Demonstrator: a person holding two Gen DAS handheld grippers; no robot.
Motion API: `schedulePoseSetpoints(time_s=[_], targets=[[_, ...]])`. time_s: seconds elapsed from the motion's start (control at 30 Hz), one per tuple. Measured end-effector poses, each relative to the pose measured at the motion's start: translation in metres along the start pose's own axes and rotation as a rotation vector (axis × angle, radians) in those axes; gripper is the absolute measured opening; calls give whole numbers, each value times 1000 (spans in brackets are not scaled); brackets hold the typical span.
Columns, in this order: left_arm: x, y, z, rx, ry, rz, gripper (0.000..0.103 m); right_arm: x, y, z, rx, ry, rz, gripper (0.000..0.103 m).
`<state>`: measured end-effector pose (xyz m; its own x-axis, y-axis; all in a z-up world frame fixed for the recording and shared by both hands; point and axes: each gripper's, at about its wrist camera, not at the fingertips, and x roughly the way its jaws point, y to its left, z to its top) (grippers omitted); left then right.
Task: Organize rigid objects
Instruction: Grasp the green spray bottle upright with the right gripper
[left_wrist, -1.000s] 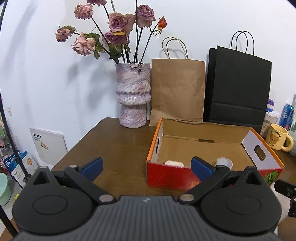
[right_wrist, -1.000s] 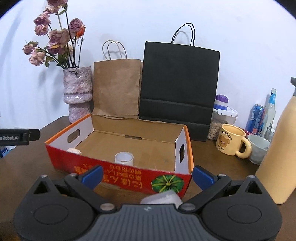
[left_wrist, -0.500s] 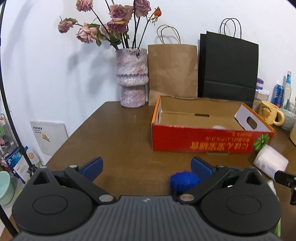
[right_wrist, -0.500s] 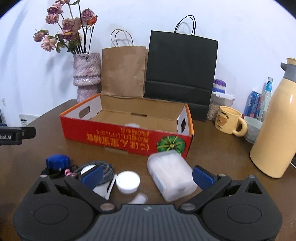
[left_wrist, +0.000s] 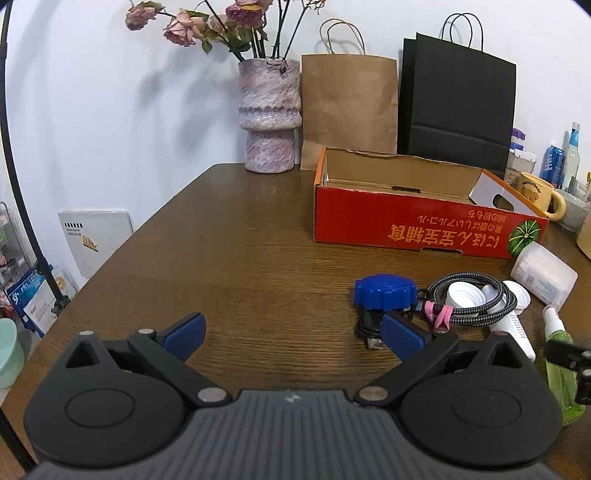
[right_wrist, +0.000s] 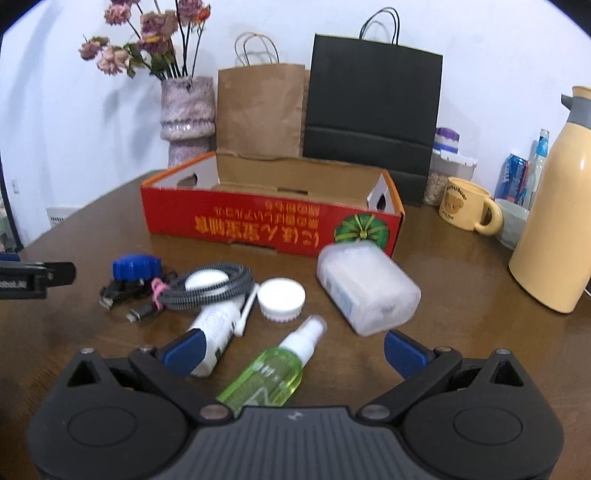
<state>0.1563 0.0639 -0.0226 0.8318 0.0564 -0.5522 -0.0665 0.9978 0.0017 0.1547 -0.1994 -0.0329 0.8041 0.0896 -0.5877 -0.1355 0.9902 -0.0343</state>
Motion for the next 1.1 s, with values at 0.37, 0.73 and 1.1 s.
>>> schedulePoseSetpoints(time_s=[0.37,0.73,1.1], targets=[[3,3,-3,-19,12,1,103,16,-14,-15,75,62,61,51],[9,0,-4,-13,27,13,103,29,-37,-11,-5,8,82,30],[11,-10,-7,-9,17,33,103,27,-48,-10,59,-28,100,30]])
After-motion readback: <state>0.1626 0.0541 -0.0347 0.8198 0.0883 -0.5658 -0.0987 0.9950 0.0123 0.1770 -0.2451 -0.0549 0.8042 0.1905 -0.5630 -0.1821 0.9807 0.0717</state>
